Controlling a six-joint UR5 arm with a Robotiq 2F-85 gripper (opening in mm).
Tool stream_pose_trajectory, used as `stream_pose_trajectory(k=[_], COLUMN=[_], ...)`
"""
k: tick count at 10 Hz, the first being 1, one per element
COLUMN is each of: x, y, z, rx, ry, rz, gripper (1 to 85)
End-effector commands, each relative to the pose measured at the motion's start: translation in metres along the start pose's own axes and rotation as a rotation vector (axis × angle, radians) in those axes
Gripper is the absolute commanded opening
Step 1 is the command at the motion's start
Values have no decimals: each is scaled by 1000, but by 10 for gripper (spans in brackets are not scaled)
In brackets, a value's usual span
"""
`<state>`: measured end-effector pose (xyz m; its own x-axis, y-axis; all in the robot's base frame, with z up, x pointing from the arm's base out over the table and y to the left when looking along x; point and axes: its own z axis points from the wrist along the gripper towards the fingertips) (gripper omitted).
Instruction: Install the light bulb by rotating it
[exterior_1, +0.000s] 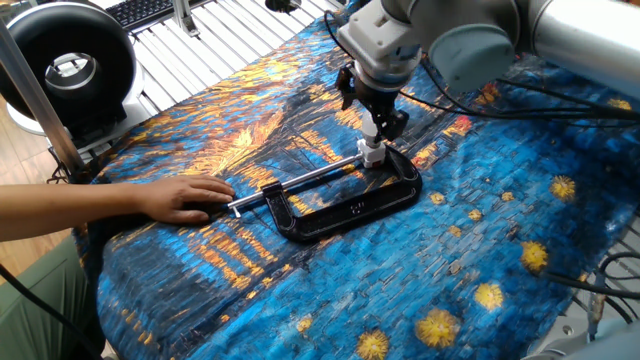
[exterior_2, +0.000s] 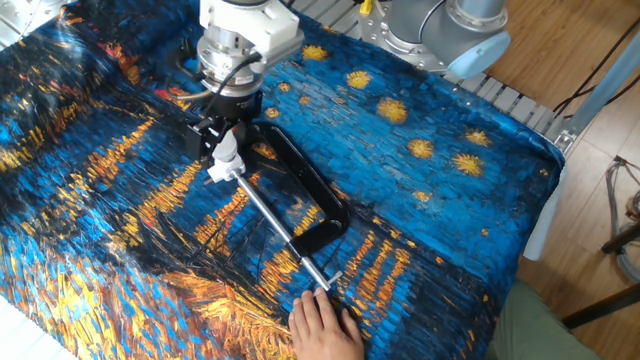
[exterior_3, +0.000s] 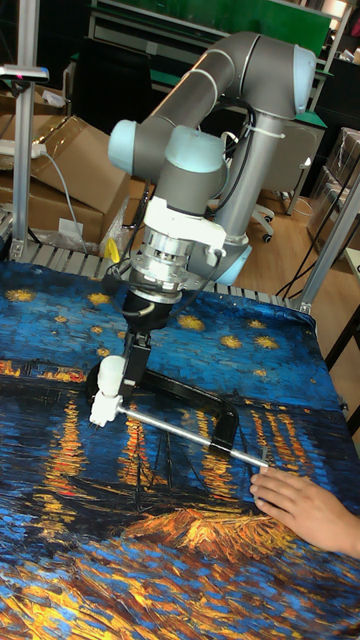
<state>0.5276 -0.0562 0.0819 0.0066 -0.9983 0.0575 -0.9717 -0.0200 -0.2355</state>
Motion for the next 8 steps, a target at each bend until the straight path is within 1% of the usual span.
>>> stream_pose_trajectory(k=[1,2,4,8], x=[7,13,19,24], y=[1,1,4,8], z=[-2,-4,-6,-4], rx=[1,-3,-15,-18], ry=[-39,-35,-35,-26], rz=[17,13,10,-3], gripper=[787,787,777,743])
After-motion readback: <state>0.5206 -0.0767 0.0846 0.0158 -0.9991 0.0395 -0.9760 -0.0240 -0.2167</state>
